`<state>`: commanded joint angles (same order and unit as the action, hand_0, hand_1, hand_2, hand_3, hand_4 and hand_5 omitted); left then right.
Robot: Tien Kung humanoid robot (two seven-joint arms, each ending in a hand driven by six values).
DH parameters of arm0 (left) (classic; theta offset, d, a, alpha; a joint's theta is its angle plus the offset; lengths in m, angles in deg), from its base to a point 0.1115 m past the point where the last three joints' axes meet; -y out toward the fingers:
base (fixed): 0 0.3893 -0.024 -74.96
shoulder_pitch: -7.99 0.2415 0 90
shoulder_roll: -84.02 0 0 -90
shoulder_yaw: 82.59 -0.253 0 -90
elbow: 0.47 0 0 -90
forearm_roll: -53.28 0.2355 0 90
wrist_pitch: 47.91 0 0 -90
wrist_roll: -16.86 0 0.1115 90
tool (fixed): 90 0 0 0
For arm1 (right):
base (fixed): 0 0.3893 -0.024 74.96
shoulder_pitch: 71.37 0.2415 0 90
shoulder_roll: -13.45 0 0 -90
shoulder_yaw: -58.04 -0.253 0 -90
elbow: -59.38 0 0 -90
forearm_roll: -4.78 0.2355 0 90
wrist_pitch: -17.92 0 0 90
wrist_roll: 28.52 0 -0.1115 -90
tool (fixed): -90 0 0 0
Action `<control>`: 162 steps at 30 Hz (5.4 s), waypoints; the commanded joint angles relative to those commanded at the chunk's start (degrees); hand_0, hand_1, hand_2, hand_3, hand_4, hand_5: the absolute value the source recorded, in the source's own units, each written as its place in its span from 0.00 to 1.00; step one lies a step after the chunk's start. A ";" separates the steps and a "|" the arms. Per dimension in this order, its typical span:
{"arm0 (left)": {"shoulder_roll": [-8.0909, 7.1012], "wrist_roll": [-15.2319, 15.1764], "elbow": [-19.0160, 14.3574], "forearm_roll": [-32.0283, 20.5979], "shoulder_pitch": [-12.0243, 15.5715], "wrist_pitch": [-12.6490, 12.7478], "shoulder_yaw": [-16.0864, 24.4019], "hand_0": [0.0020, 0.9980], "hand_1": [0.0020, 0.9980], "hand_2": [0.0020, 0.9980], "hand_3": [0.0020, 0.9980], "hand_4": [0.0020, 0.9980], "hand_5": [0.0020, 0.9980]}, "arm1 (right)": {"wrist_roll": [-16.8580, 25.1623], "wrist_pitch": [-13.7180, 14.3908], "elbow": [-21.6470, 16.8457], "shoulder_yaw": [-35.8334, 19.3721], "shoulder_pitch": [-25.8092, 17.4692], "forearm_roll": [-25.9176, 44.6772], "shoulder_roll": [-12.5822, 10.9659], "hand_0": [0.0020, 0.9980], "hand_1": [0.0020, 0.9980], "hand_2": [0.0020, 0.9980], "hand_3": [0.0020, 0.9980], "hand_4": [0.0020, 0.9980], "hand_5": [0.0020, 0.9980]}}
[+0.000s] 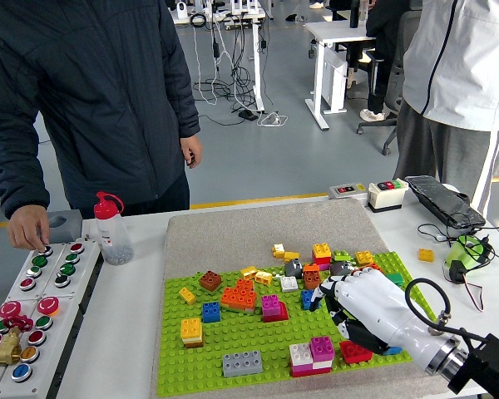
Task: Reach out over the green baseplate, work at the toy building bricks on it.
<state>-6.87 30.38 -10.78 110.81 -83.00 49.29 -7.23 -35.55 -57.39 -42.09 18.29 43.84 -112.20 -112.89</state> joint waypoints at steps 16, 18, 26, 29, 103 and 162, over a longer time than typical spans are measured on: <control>0.19 0.32 0.00 0.22 -0.67 0.59 -0.04 0.73 0.78 0.79 0.68 0.49 1.00 | 0.69 0.45 2.00 1.75 0.88 0.49 0.54 0.29 0.39 0.59 0.53 0.00 0.00; 0.16 0.28 0.00 0.15 -0.74 0.61 -0.08 0.73 0.78 0.79 0.68 0.49 1.00 | 0.79 0.53 2.55 2.01 0.93 0.73 0.77 0.29 0.39 0.58 0.53 0.00 0.00; 0.14 0.14 0.00 0.10 -0.78 0.68 -0.14 0.73 0.77 0.78 0.68 0.49 1.00 | 0.84 0.65 3.60 2.73 0.72 1.19 1.11 0.29 0.38 0.56 0.53 0.00 0.00; 0.15 0.10 0.00 -0.02 -0.76 0.69 -0.22 0.73 0.77 0.78 0.68 0.49 1.00 | 0.83 0.65 3.97 3.16 0.68 1.28 1.27 0.29 0.38 0.56 0.53 0.00 0.00; 0.08 -0.05 0.00 -0.06 -0.97 0.50 -0.69 0.73 0.77 0.78 0.68 0.49 1.00 | 0.86 -0.38 10.75 7.60 1.27 2.33 3.27 0.28 0.38 0.56 0.53 0.00 0.00; -0.28 -0.07 0.00 0.26 -0.93 0.84 -0.97 0.73 0.77 0.77 0.68 0.49 1.00 | -1.91 -0.43 27.14 -9.23 1.08 9.01 4.29 0.89 0.74 0.75 0.79 0.61 0.14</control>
<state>-7.16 30.31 -10.78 111.07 -83.93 50.13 -8.20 -37.46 -57.82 -14.95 9.06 44.92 -103.19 -108.60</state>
